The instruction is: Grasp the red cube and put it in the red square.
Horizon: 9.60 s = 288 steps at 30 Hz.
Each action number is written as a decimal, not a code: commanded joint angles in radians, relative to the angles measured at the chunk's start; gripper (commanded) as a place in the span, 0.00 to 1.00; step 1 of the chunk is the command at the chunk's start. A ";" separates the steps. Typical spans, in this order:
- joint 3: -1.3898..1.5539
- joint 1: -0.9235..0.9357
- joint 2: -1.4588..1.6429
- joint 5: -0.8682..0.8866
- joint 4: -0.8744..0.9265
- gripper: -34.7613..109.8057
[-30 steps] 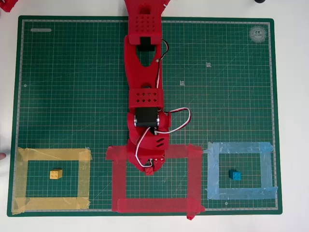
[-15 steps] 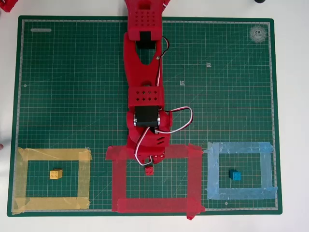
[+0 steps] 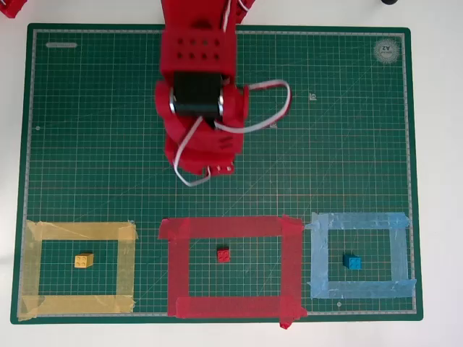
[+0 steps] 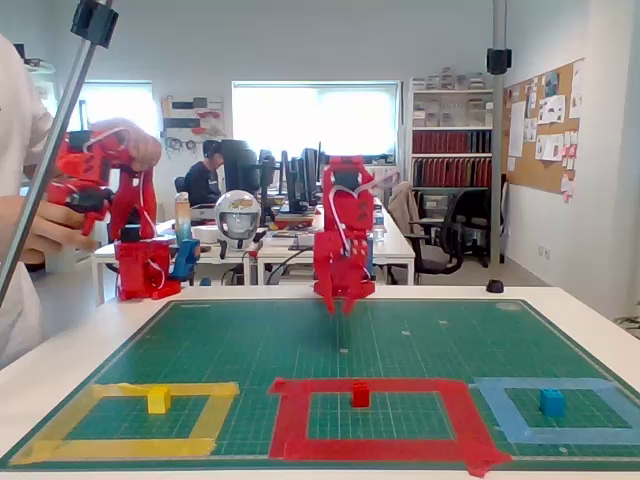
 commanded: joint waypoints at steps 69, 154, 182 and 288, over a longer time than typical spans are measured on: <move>1.773 0.015 1.960 0.092 -0.021 0.24; 1.773 0.018 1.971 0.100 -0.021 0.24; 1.773 0.018 1.971 0.100 -0.021 0.24; 1.773 0.018 1.971 0.100 -0.021 0.24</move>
